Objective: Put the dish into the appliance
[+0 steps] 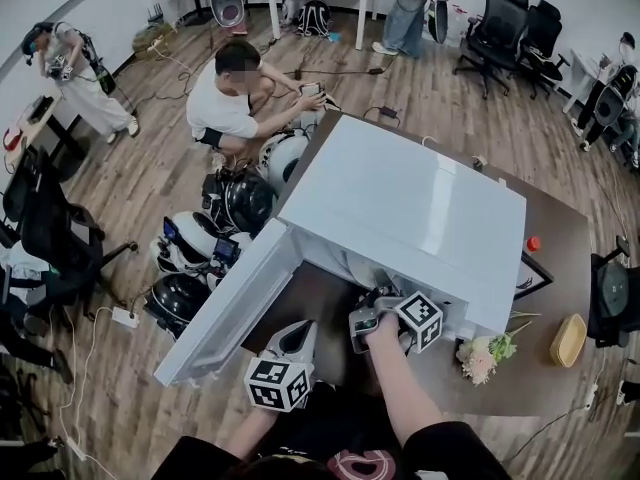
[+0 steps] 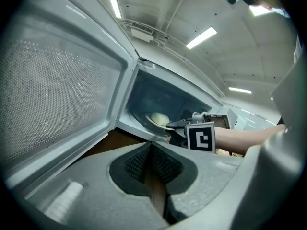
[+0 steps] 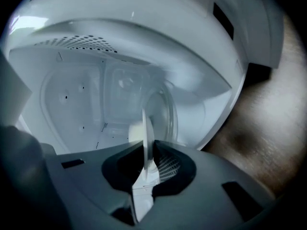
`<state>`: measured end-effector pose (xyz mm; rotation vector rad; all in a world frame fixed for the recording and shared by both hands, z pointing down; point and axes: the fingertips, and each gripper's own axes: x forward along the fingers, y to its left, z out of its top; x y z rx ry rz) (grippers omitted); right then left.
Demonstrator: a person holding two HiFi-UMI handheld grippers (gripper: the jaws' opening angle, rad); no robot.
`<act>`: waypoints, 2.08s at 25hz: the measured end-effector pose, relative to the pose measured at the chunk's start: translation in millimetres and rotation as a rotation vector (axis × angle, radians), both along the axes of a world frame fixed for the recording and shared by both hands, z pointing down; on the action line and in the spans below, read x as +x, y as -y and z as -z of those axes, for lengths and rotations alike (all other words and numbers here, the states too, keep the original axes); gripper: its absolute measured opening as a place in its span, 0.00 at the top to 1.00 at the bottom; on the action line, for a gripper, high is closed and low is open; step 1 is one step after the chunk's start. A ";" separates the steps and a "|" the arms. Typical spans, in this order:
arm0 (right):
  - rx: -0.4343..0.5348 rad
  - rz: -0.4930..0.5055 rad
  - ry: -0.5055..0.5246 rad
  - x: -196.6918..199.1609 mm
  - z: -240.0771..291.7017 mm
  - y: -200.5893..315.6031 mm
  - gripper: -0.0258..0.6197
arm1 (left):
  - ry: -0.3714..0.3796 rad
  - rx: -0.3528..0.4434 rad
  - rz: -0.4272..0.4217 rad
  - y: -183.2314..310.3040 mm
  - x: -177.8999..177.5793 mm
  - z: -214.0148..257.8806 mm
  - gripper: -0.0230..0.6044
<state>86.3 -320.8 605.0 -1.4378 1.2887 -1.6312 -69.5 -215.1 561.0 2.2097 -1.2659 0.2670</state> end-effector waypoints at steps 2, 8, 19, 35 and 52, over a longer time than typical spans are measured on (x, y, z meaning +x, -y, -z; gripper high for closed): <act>0.003 -0.003 -0.029 4.1 0.4 0.4 0.89 | -0.001 0.001 -0.001 1.2 0.6 0.4 0.95; 0.051 0.011 -0.131 5.9 4.3 9.3 0.89 | 0.003 -0.016 0.011 1.7 -4.2 -4.9 0.95; 0.094 0.097 -0.241 8.2 8.7 27.3 0.83 | 0.012 -0.029 0.013 3.3 0.7 -10.9 0.95; 0.149 0.474 -0.773 -26.5 7.8 22.1 0.48 | 0.022 -0.027 0.025 9.4 -0.8 -15.7 0.95; -0.018 0.657 -1.190 -25.6 -7.9 5.9 0.45 | 0.050 -0.022 0.016 3.8 2.6 -20.2 0.95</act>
